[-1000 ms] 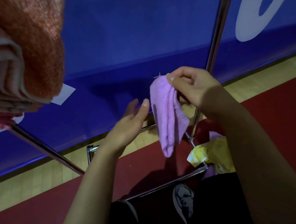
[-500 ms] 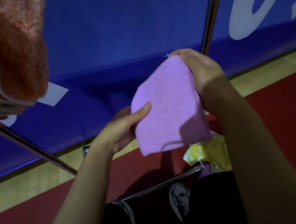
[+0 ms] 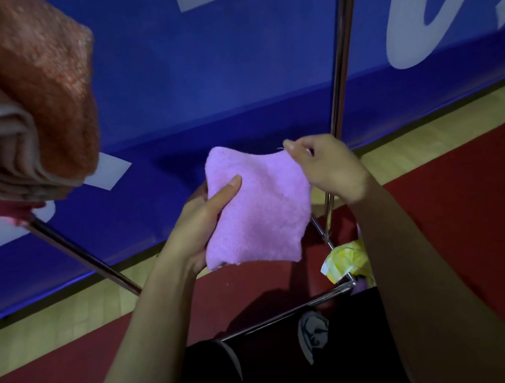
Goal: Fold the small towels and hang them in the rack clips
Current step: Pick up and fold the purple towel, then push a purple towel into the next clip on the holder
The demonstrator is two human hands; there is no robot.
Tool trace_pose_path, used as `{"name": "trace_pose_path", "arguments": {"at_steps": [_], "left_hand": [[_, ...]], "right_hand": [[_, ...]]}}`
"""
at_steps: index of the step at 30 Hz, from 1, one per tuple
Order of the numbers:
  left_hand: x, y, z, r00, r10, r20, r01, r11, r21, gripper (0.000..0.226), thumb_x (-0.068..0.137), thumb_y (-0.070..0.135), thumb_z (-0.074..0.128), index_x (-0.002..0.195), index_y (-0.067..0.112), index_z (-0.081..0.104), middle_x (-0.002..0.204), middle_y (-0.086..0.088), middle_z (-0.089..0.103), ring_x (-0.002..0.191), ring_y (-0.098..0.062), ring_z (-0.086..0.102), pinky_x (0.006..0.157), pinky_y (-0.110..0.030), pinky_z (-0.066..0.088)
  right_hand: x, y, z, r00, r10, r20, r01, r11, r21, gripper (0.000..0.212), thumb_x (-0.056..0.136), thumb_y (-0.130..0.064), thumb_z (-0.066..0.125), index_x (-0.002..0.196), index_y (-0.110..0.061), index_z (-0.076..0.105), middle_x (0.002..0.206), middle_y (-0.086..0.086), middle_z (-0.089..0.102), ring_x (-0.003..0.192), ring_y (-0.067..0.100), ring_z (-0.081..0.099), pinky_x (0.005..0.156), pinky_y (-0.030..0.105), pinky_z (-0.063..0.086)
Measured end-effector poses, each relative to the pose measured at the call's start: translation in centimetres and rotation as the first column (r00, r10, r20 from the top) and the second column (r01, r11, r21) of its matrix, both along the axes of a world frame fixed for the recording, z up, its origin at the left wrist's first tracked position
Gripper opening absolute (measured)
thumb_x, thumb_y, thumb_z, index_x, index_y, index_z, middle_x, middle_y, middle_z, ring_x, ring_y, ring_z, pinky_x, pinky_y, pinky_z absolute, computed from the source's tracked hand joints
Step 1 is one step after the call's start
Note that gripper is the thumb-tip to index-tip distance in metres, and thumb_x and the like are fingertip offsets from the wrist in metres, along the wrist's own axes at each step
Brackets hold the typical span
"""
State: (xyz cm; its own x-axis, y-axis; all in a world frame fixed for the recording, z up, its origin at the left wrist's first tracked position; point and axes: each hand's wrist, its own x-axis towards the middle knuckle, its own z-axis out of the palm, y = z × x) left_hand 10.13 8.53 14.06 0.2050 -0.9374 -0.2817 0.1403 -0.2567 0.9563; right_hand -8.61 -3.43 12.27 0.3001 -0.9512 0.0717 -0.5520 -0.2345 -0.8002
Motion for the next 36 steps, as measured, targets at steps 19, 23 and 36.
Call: {"name": "trace_pose_path", "arguments": {"at_steps": [19, 23, 36], "left_hand": [[-3.0, 7.0, 12.2, 0.987, -0.116, 0.114, 0.126, 0.989, -0.082, 0.038, 0.094, -0.004, 0.064, 0.129, 0.012, 0.065, 0.104, -0.023, 0.071, 0.082, -0.028, 0.066, 0.059, -0.028, 0.052], [-2.9, 8.4, 14.2, 0.995, -0.064, -0.074, 0.052, 0.986, -0.161, 0.044, 0.097, -0.009, 0.057, 0.139, 0.006, 0.059, 0.106, -0.019, 0.074, 0.091, -0.026, 0.070, 0.073, -0.031, 0.057], [-2.7, 12.2, 17.1, 0.947, -0.162, 0.276, 0.268, 0.872, -0.409, 0.061, 0.101, -0.001, 0.061, 0.155, 0.023, 0.044, 0.137, -0.006, 0.069, 0.129, -0.022, 0.065, 0.109, -0.037, 0.051]], "right_hand": [[-0.2, 17.8, 13.2, 0.972, 0.233, -0.030, -0.229, 0.911, -0.344, 0.040, 0.093, -0.053, 0.061, 0.128, -0.036, 0.052, 0.123, -0.018, 0.046, 0.120, 0.007, 0.045, 0.097, 0.036, 0.049], [-0.5, 18.0, 14.5, 0.947, 0.312, -0.072, -0.315, 0.871, -0.377, 0.059, 0.085, -0.059, 0.065, 0.135, -0.031, 0.057, 0.134, -0.019, 0.049, 0.126, 0.007, 0.046, 0.105, 0.035, 0.046], [-0.6, 19.0, 17.3, 0.949, 0.162, 0.272, 0.009, 0.844, -0.536, 0.015, 0.098, -0.024, 0.063, 0.098, -0.026, 0.078, 0.092, -0.011, 0.069, 0.086, 0.003, 0.063, 0.071, 0.009, 0.044]]}}
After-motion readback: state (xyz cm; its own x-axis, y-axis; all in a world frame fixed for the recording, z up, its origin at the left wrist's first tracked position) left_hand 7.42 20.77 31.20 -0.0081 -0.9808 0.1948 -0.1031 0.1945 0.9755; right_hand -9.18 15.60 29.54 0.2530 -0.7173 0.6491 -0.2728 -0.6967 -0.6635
